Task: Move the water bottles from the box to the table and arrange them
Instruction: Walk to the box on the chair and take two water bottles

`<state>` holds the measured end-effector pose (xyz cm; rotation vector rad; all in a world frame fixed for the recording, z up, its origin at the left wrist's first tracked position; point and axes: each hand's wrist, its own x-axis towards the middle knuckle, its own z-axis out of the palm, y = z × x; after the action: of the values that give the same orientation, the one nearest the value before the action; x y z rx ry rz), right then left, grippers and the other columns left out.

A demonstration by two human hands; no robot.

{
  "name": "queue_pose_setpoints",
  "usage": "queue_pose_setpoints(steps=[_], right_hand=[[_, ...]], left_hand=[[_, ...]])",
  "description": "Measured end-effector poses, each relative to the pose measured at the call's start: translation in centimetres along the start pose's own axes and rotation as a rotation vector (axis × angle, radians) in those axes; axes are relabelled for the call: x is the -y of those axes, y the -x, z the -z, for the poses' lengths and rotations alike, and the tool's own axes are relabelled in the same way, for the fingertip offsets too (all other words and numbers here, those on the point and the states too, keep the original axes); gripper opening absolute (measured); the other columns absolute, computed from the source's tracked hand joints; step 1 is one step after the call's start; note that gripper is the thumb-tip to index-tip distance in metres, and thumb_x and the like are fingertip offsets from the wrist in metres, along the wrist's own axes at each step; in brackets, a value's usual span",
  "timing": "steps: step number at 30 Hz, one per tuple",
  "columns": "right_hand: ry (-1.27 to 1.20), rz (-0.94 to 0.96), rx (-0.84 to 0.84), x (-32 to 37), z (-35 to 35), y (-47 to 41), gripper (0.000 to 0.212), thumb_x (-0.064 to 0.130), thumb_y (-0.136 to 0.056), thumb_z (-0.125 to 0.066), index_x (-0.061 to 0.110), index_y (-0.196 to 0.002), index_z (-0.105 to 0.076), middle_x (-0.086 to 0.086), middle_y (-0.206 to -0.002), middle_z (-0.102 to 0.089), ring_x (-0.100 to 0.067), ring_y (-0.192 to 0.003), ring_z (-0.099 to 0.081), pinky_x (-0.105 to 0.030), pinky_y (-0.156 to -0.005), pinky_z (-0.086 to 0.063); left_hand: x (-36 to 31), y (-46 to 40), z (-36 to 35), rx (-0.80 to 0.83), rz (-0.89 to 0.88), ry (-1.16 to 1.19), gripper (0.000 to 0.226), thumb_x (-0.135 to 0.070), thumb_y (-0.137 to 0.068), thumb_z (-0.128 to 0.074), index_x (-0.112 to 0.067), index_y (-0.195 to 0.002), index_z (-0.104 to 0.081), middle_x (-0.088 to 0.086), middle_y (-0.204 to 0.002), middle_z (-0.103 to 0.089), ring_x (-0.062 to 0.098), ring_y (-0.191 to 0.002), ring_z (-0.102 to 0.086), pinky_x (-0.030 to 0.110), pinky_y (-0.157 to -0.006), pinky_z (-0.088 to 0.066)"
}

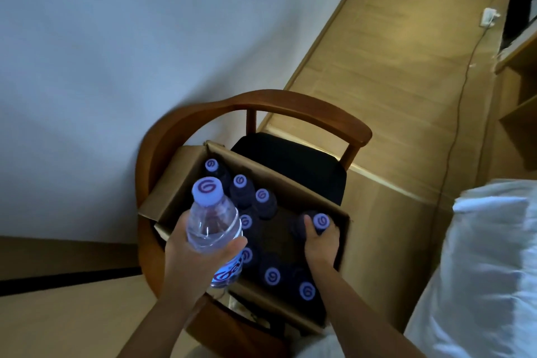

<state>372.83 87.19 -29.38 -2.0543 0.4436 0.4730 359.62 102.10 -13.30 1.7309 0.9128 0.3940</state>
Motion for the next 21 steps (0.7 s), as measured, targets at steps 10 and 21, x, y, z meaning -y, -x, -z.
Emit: queue_pose_setpoints(steps=[10,21], right_hand=[[-0.137,0.627,0.329,8.5,3.3,7.7,0.021,0.020,-0.087,-0.060,0.028,-0.105,-0.053,0.015,-0.093,-0.059,0.009,-0.092,-0.055,0.000,-0.075,-0.039],[-0.051,0.902,0.654,10.6,1.2,15.0,0.011,0.023,-0.070,-0.058,0.022,-0.068,-0.047,0.008,-0.071,-0.055,-0.004,-0.062,-0.051,-0.010,-0.057,-0.038]], left_hand=[[0.4,1.9,0.1,-0.100,0.061,0.070,0.057,-0.024,-0.048,-0.094,-0.023,-0.097,-0.064,-0.005,-0.087,-0.072,0.012,-0.083,-0.068,0.035,-0.076,-0.053],[0.9,7.5,6.0,-0.405,0.059,0.404,0.053,-0.033,-0.037,-0.086,-0.021,-0.086,-0.069,-0.004,-0.080,-0.074,0.012,-0.072,-0.071,0.019,-0.058,-0.053]])
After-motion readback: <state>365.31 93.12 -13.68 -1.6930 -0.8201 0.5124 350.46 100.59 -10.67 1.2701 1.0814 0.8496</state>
